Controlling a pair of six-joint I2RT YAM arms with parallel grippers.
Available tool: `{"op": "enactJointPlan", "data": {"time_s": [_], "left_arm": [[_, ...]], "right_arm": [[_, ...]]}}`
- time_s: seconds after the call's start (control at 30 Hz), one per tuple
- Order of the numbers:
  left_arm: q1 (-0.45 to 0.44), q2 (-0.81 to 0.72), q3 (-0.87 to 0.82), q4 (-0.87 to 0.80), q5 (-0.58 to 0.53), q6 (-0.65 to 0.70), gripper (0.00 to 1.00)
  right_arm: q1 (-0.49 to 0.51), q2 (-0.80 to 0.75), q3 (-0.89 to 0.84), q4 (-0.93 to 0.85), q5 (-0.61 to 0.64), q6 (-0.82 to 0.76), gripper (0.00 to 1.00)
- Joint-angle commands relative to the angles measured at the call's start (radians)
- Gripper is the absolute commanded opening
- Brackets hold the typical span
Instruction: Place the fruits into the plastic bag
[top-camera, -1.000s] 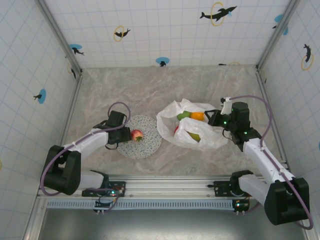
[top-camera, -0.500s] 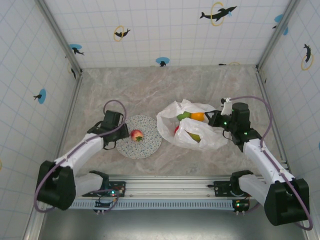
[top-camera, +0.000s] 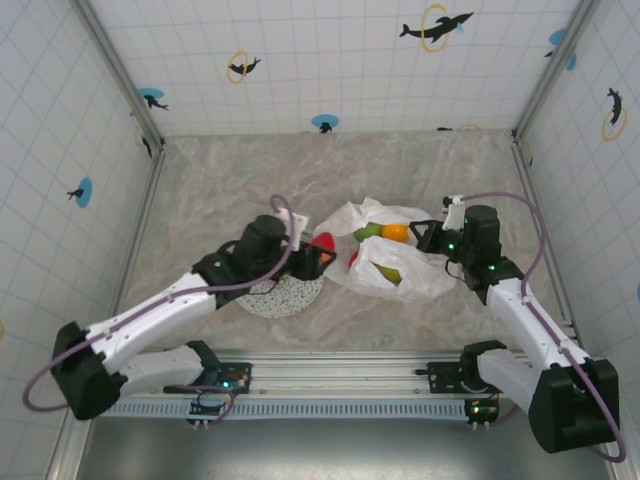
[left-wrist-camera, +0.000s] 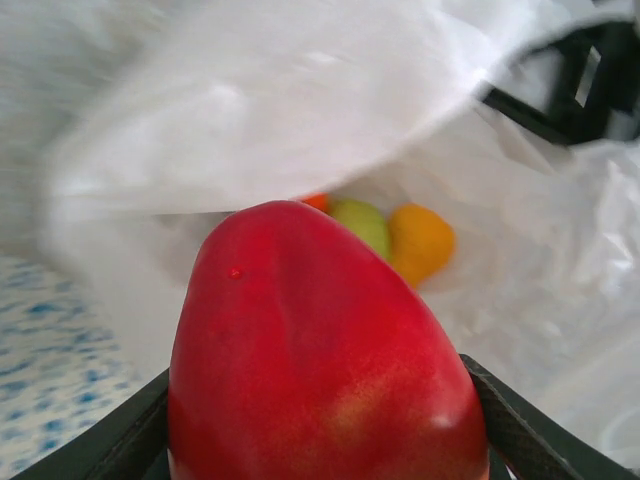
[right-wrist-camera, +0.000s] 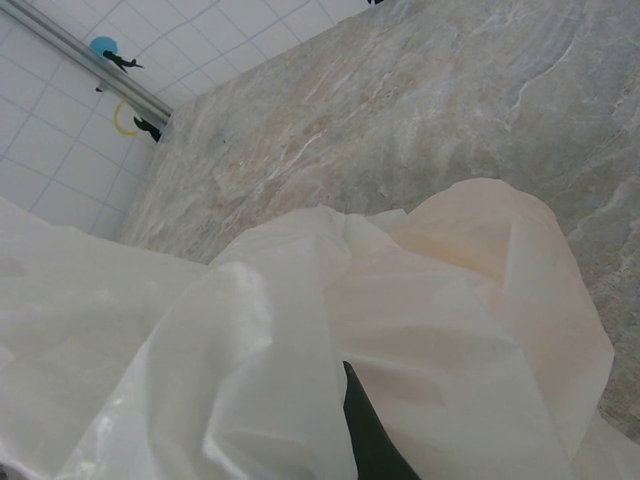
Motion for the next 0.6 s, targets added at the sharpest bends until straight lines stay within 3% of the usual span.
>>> {"op": "enactJointPlan", "data": {"time_s": [0.0, 0.23, 0.57], "left_arm": [[-0.048, 0.131, 0.079, 0.037, -0.003, 0.062, 0.54], [-0.079, 0.385, 0.221, 0.08, -0.047, 0.129, 0.56], [-0.097, 0.653, 0.342, 0.191, 0.026, 0.104, 0.62]], "right_arm": [[0.012, 0.003, 0.014, 0.03, -0.007, 0.01, 0.0], [0.03, -0.025, -0.001, 0.011, 0.003, 0.019, 0.0], [0.034, -0.037, 0.008, -0.002, 0.008, 0.021, 0.0]]}}
